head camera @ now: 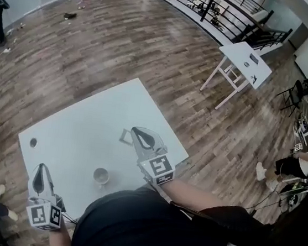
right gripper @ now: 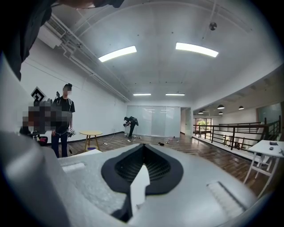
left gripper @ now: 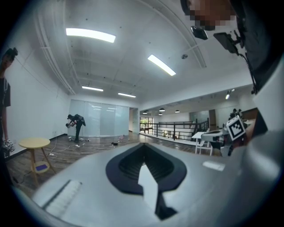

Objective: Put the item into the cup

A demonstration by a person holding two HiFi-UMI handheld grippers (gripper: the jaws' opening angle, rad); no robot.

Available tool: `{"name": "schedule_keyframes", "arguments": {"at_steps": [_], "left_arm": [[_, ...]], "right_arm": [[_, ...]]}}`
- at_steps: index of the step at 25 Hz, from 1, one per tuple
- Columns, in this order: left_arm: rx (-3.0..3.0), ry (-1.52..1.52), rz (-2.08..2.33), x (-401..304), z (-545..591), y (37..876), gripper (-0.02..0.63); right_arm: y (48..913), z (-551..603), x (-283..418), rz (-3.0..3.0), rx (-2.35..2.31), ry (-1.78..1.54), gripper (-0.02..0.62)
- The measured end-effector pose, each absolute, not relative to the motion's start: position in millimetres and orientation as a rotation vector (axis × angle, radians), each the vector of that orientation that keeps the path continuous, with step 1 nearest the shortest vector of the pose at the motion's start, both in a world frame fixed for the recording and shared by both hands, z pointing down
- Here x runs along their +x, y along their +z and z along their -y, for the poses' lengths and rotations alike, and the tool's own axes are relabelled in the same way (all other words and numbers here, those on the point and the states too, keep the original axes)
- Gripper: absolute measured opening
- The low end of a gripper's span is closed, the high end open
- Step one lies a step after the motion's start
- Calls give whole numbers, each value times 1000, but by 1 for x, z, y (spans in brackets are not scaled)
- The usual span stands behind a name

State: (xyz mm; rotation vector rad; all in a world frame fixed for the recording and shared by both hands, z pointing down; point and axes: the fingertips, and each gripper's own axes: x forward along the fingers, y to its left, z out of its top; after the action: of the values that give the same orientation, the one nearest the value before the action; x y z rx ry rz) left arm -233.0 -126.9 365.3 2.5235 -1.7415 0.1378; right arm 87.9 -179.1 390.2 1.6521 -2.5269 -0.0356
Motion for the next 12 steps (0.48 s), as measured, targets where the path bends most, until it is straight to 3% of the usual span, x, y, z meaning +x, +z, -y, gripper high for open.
{"name": "schedule_keyframes", "arguments": {"at_steps": [12], "left_arm": [[2541,140,1703,-237,133,370,0]], "right_arm": [[393,178,83,2519,1665,-37,2]]}}
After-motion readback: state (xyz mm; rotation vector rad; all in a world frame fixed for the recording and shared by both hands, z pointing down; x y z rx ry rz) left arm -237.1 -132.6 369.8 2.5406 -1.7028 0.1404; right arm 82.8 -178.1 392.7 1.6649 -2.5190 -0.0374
